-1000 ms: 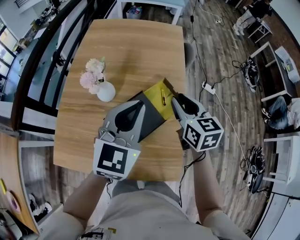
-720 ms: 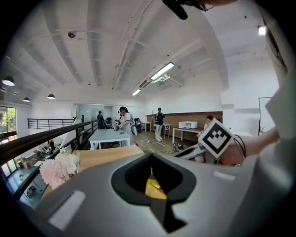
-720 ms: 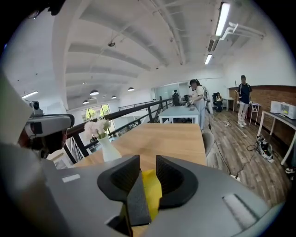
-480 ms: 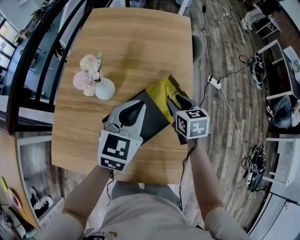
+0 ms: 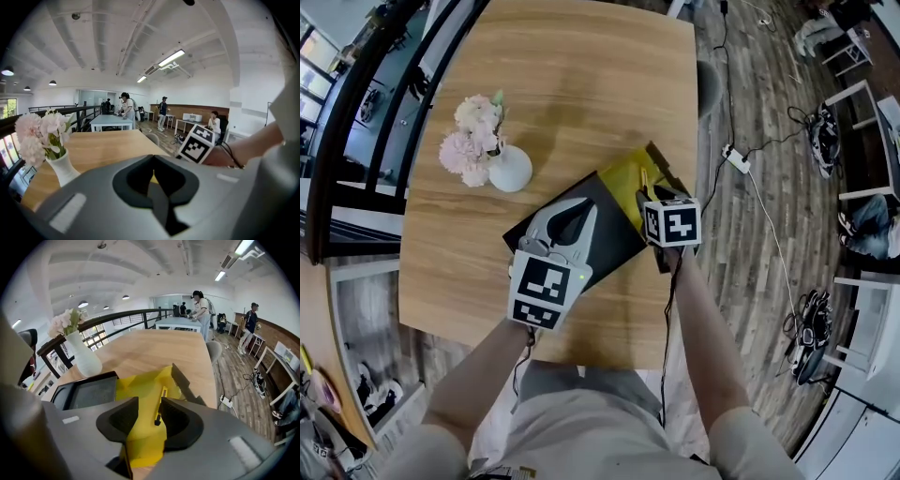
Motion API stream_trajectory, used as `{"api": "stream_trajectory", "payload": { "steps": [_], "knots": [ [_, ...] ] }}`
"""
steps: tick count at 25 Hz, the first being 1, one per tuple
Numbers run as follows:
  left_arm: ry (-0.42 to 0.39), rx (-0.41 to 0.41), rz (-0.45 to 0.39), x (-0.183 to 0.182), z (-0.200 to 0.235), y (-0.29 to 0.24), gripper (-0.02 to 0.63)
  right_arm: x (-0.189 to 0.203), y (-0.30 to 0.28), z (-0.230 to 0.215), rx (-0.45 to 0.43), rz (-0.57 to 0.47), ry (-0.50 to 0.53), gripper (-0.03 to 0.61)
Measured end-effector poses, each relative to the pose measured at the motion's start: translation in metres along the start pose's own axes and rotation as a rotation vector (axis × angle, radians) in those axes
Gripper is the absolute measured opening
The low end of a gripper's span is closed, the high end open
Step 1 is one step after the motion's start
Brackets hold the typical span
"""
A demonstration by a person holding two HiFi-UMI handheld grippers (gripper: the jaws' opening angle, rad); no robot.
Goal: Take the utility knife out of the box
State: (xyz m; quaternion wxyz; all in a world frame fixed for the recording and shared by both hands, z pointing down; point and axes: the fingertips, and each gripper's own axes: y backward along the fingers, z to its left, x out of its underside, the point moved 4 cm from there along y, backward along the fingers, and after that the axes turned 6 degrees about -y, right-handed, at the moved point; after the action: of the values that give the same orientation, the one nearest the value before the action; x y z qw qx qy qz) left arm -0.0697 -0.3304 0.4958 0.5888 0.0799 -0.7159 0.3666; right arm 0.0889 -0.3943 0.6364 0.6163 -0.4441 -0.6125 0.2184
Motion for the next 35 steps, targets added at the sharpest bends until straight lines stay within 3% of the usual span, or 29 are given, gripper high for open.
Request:
{"api": "stream_trajectory", "payload": {
  "steps": [10, 18, 25, 34, 35],
  "knots": [
    [0.049, 0.025, 0.086, 0.037, 0.003, -0.017, 0.003, 0.023, -0.040, -0.009, 0.024, 0.149, -0.040, 0.124],
    [0.079, 0.022, 0.103, 0.047, 0.001, -0.016, 0.003, 0.028, -0.046, -0.009, 0.082, 0.238, 0.020, 0.099],
    [0.093, 0.024, 0.106, 0.051, -0.001, -0.013, 0.003, 0.028, -0.045, -0.009, 0.107, 0.219, 0.074, 0.000],
    [0.088, 0.003, 0.092, 0.045, -0.002, 0.002, 0.003, 0.029, -0.034, -0.011, 0.040, 0.155, 0.009, 0.002],
    [0.088, 0.002, 0.092, 0.046, -0.003, 0.002, 0.003, 0.030, -0.035, -0.010, 0.040, 0.155, 0.003, 0.030]
  ]
}}
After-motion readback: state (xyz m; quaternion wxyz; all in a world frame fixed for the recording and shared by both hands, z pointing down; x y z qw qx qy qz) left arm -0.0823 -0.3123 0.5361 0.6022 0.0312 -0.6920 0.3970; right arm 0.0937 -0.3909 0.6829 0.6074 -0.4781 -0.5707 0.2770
